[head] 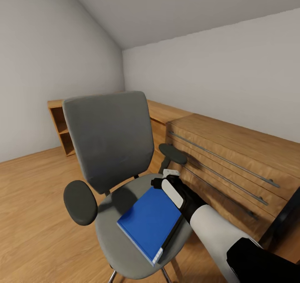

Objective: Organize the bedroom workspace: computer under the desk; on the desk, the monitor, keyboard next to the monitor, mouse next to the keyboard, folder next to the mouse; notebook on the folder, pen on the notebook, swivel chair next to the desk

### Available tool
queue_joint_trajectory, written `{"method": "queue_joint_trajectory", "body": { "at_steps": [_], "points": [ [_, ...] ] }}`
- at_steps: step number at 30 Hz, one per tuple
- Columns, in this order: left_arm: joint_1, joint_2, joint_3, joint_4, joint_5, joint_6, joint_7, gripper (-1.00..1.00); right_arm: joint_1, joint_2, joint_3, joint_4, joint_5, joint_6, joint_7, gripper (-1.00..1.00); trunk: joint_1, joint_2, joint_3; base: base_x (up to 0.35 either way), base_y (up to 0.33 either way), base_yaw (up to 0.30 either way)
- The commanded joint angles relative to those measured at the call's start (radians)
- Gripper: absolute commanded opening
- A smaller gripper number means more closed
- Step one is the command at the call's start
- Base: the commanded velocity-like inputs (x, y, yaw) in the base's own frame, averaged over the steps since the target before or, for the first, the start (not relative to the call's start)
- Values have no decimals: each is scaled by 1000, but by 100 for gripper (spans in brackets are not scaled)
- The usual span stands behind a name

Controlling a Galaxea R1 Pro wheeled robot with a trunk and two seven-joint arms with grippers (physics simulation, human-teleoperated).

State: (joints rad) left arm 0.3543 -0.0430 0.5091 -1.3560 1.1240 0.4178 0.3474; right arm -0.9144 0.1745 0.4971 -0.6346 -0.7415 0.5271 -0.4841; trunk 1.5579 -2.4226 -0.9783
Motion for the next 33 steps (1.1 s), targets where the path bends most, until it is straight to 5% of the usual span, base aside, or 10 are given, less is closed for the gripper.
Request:
{"method": "queue_joint_trajectory", "body": {
  "at_steps": [1, 33],
  "points": [
    [0, -1, 2, -1, 9, 3, 6, 100, -1, 0, 3, -1, -8, 1, -8, 100, 0, 0, -1, 0, 0, 0],
    [1, 0, -7, 16, -10, -8, 7, 100, 0, 0, 3, 0, -9, 2, -8, 100, 0, 0, -1, -55, 0, 0]
  ]
}}
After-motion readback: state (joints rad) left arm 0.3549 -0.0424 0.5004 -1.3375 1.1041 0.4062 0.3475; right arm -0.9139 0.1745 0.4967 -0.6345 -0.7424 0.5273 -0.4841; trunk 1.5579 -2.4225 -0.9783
